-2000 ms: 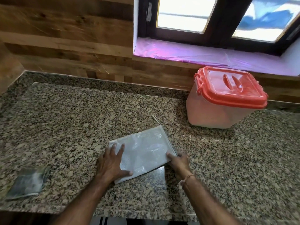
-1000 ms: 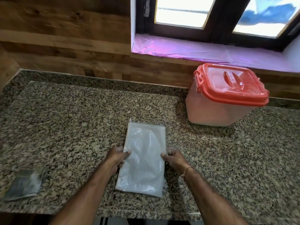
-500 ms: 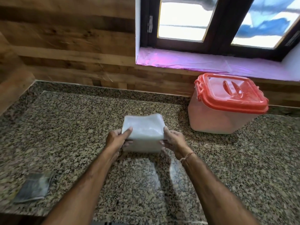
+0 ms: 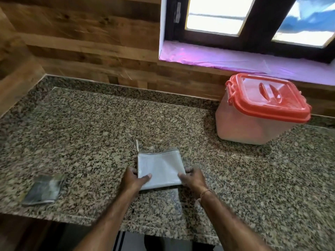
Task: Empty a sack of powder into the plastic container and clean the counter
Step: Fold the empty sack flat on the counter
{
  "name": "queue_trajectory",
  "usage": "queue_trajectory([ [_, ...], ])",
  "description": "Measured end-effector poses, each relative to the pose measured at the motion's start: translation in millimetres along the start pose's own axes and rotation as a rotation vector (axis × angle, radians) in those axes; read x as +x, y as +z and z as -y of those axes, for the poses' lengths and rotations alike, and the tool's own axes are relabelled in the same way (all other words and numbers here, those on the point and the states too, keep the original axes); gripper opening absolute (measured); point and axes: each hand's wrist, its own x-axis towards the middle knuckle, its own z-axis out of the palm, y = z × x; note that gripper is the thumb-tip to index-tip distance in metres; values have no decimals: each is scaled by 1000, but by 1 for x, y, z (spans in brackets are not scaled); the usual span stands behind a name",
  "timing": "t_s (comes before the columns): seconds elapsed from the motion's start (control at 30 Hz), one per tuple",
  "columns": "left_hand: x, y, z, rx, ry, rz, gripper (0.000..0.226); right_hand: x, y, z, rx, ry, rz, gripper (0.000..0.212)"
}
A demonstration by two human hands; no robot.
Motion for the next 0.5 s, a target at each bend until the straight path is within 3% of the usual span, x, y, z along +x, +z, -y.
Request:
queue_trajectory([
  [0.07, -1, 2, -2, -22, -12, -4, 58, 1, 0, 0, -17, 21, 22, 23],
  [0.23, -24, -7, 0, -389, -58, 96, 40, -6, -7, 9, 16, -51, 90, 12],
  [0.37, -67, -37, 22, -570, -54, -71, 37, -31, 9, 38, 32, -275, 186, 43],
  [0.5, -128, -77, 63, -740, -33, -312, 33, -69, 59, 42, -36, -439, 345, 55],
])
